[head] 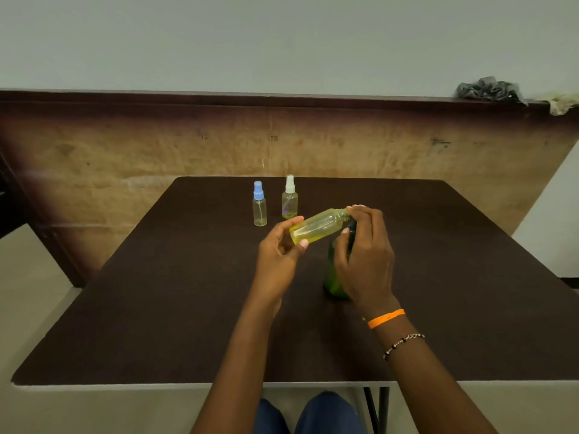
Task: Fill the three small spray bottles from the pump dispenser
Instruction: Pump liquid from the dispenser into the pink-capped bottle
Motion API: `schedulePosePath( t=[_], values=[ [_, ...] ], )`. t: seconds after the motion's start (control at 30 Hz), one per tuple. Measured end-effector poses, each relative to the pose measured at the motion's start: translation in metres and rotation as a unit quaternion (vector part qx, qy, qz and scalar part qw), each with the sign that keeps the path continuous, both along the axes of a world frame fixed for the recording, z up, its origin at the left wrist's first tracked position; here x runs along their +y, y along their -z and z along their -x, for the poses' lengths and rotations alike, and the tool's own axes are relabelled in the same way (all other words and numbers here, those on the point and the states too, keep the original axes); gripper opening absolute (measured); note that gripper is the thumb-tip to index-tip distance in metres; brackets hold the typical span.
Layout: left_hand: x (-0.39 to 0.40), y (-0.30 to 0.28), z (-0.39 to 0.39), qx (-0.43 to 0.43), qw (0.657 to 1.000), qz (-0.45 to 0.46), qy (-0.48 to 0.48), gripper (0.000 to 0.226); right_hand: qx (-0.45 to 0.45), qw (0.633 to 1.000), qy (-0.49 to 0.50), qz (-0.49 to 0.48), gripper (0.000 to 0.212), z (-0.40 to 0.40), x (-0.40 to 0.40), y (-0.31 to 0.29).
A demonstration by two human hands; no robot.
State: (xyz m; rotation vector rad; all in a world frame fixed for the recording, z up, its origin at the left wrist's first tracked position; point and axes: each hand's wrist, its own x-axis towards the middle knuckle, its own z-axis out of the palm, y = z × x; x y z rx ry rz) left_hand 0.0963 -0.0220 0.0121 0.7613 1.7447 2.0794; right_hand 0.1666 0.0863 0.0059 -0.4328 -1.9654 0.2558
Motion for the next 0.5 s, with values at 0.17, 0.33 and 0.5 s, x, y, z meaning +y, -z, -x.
schedulePosePath(
  t=[0.17,0.33,0.5],
  values=[
    [-0.001,-0.003,0.002,0.005,1.0,-0.004,0.003,0.039,-0.01,1.0,0.02,-0.02,0.036,0.0,0.007,-0.013],
    [-0.001,0.001,0.004,0.013,1.0,-0.006,0.008,0.04,0.025,0.999,0.015,-0.025,0.04,0.003,0.004,0.007],
    [0.001,0.003,0.005,0.013,1.0,-0.003,0.006,0.041,0.041,0.999,0.006,-0.03,0.038,0.005,0.004,0.014]
  ],
)
